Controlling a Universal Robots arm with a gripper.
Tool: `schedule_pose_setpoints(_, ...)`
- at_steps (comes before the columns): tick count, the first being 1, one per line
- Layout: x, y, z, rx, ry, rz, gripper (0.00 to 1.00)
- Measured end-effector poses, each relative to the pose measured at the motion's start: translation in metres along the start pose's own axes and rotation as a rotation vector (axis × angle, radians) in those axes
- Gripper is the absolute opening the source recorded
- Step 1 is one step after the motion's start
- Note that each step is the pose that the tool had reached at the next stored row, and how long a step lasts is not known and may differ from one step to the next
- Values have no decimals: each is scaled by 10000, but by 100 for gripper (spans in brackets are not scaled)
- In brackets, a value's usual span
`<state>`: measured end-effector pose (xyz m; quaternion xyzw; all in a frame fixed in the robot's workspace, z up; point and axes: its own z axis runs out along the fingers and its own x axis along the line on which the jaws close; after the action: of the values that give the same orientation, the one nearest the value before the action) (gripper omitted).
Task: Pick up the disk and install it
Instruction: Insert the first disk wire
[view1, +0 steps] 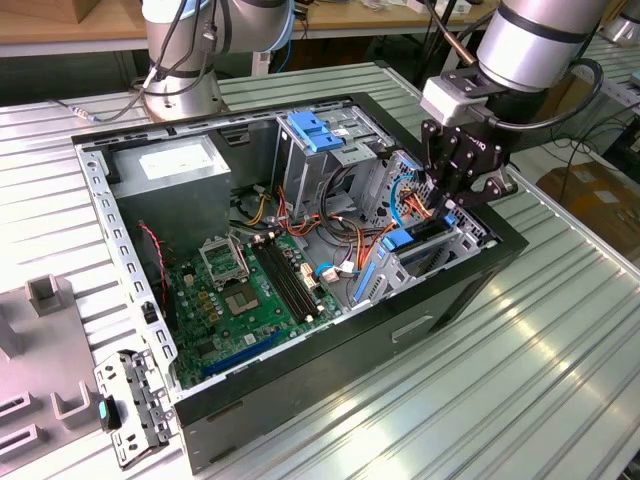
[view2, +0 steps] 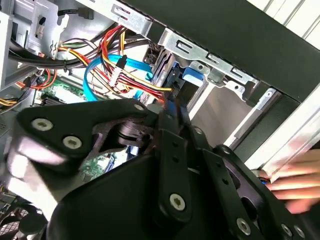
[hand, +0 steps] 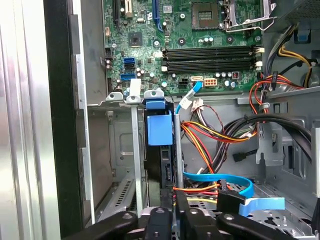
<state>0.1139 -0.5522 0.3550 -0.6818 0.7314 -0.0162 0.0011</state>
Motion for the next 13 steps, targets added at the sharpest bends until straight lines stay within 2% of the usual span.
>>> schedule_pose_setpoints(1, 0, 0, 0, 0, 0, 0, 11)
schedule_pose_setpoints(13, 0, 0, -4, 0, -1, 1, 11)
